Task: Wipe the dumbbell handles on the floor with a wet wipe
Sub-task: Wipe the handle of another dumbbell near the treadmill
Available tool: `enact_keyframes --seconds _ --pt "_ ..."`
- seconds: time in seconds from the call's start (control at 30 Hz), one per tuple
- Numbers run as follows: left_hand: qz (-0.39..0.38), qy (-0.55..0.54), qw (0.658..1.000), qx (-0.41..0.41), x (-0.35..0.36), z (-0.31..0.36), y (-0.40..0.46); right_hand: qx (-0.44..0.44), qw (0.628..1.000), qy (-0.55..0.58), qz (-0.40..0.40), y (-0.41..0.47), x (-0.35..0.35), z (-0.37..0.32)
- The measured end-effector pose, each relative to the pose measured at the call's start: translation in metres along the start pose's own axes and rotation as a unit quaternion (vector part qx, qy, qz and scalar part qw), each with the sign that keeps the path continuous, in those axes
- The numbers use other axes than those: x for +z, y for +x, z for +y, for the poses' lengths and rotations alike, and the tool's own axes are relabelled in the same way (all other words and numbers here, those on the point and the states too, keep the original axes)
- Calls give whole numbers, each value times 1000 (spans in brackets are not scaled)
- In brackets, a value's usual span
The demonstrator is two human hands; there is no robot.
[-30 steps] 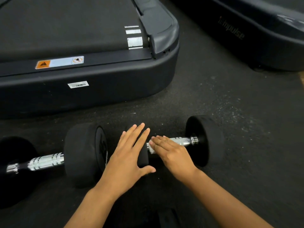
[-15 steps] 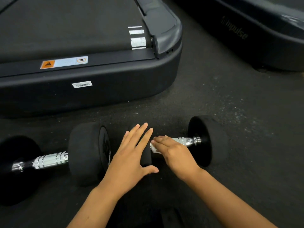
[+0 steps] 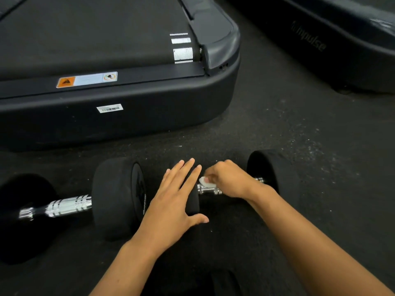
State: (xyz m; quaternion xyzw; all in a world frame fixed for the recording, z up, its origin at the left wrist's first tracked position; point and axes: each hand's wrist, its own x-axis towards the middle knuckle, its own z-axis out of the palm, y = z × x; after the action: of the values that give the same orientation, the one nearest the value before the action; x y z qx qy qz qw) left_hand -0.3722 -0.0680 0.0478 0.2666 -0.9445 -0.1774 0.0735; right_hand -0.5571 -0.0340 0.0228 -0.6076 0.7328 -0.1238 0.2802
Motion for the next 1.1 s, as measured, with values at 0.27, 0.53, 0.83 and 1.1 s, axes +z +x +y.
enact_keyframes --seconds 0.27,0.53,0.83,1.1 --pt "0 -10 1000 0 -1 0 0 -14 1000 10 -13 1 -2 -5" --pt "-1 -4 1000 -2 0 0 -1 -55 997 -49 32 -8 3 -8" --pt "-3 -12 1000 -5 0 0 0 -156 962 -107 198 -31 39 3" --pt "7 -12 1000 -4 2 -1 2 -220 922 -175 267 -37 56 13"
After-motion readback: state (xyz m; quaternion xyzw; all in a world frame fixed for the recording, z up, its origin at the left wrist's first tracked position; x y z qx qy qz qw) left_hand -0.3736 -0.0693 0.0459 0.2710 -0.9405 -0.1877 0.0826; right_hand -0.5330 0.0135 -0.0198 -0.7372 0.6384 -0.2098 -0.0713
